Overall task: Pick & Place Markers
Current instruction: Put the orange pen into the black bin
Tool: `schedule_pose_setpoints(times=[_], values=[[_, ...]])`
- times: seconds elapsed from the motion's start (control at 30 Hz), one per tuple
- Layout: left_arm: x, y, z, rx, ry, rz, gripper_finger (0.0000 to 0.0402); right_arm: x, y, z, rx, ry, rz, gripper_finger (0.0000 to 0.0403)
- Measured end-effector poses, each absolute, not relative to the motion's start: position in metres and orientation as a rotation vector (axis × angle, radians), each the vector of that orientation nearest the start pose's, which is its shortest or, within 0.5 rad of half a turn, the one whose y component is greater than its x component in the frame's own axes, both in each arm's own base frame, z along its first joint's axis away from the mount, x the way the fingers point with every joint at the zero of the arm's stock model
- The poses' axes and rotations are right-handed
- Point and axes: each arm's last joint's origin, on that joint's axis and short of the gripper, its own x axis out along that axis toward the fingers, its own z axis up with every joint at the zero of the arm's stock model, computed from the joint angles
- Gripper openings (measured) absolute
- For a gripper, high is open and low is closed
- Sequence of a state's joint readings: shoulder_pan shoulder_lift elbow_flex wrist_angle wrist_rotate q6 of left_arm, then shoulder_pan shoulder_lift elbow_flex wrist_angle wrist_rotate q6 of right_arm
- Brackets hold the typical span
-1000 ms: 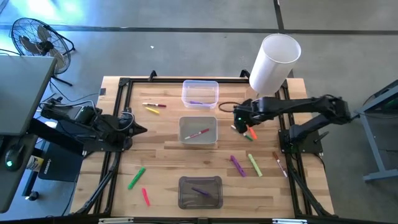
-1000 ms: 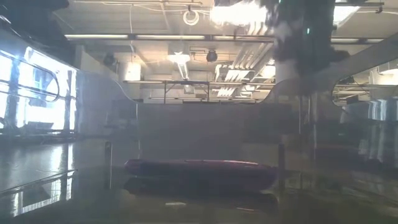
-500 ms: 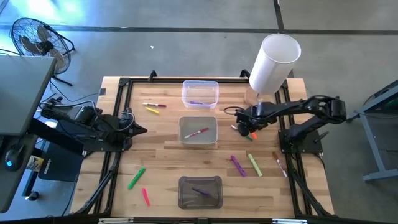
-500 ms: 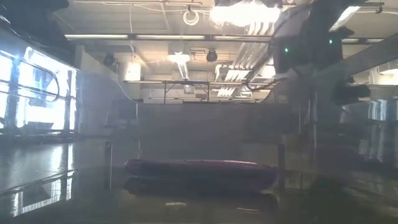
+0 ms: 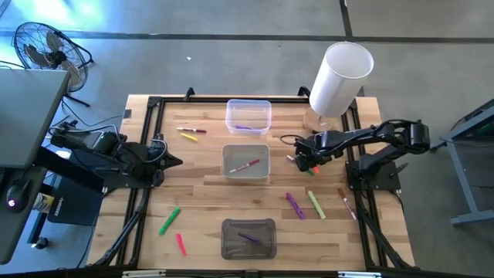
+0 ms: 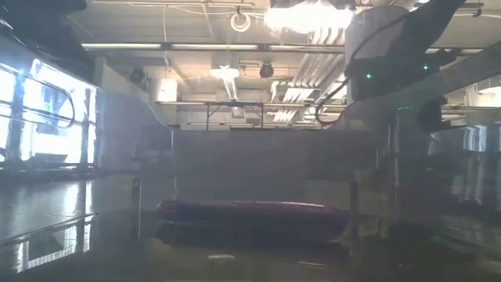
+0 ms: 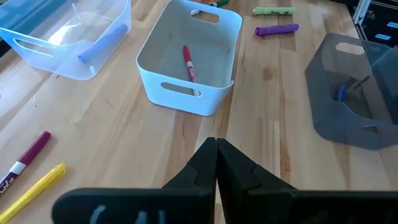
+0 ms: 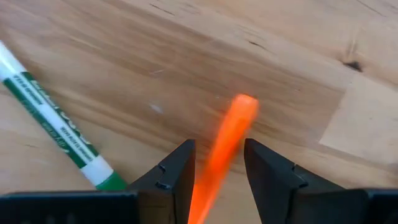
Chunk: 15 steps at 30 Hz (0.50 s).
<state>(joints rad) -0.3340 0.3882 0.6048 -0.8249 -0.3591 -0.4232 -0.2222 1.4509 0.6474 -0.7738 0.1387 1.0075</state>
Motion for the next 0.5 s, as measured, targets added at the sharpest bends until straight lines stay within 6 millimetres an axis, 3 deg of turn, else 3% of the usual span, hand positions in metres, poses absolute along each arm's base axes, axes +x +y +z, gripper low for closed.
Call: schedule_pose_setpoints(times=[0.23, 0.5], values=[[0.0788, -0.0165, 0.2605, -0.205, 0.553, 0.147, 0.0000, 0.1898, -0.0459, 0.1255, 0.893, 1.298, -1.038, 0.0113], [0.0801, -0.0164, 0.2625, -0.246, 0.524, 0.169, 0.0000, 0.1910, -0.0463, 0.1249, 0.890, 1.274, -1.043, 0.0023]])
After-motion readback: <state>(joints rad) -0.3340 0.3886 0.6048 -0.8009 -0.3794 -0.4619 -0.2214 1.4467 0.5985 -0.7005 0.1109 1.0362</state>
